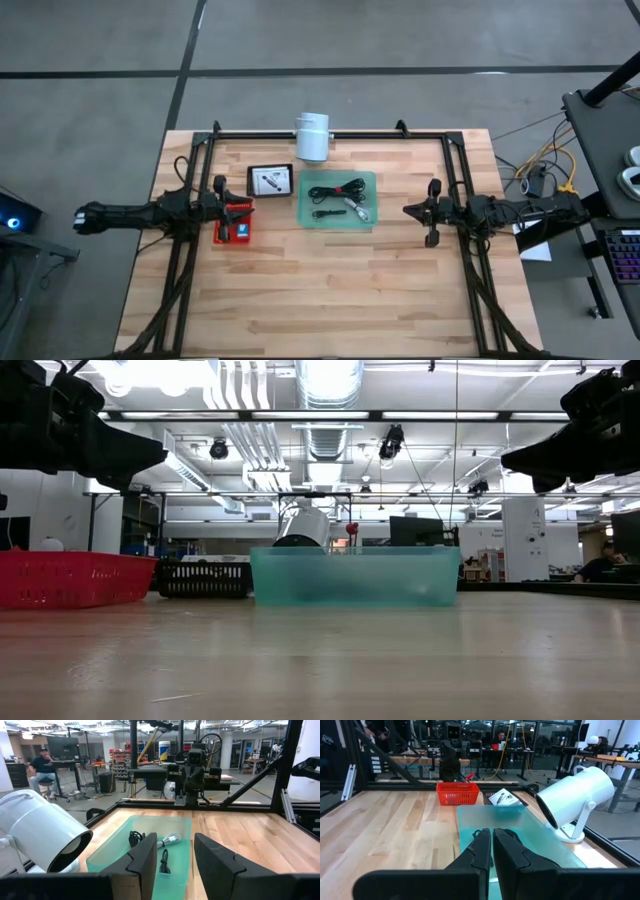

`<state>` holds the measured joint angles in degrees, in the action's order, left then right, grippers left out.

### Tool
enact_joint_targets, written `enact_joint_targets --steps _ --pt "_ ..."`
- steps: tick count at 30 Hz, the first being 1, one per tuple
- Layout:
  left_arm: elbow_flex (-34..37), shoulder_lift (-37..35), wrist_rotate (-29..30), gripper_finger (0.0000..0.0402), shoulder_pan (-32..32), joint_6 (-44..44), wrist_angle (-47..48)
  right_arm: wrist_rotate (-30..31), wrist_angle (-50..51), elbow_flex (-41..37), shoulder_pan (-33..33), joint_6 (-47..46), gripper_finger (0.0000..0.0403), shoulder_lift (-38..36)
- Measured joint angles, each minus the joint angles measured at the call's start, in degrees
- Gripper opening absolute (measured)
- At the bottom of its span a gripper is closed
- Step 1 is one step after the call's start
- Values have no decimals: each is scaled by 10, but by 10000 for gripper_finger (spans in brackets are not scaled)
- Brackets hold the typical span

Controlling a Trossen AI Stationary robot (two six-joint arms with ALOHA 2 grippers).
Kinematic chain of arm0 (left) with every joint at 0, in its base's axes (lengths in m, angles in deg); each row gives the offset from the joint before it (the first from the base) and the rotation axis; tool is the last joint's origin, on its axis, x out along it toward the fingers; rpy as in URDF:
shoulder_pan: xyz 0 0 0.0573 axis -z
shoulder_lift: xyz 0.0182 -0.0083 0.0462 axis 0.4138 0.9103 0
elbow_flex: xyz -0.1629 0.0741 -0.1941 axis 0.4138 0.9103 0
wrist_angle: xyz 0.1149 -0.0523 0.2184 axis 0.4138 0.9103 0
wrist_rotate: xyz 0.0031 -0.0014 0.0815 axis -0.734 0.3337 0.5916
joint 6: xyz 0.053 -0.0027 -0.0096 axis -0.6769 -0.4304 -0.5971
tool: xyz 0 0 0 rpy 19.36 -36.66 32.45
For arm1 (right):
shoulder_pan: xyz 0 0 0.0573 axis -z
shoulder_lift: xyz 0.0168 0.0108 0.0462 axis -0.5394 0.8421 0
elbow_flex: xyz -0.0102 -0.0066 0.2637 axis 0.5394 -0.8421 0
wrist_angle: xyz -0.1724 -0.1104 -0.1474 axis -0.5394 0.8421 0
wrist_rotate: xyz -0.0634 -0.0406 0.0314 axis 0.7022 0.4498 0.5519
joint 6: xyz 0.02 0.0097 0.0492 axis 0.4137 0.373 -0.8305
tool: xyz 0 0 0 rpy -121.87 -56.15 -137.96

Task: Pick and place items into bin
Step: Return to Home Position

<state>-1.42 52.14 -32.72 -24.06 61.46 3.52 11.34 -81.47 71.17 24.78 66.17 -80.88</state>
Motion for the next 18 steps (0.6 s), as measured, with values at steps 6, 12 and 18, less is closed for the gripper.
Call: enact_joint_targets --steps 6,12,18 --pt "0 0 0 115 0 0 0 0 0 0 0 2 9 0" --pt "0 0 0 115 0 0 0 0 0 0 0 1 9 0" --pt "0 0 0 115 0 0 0 0 0 0 0 -5 9 0"
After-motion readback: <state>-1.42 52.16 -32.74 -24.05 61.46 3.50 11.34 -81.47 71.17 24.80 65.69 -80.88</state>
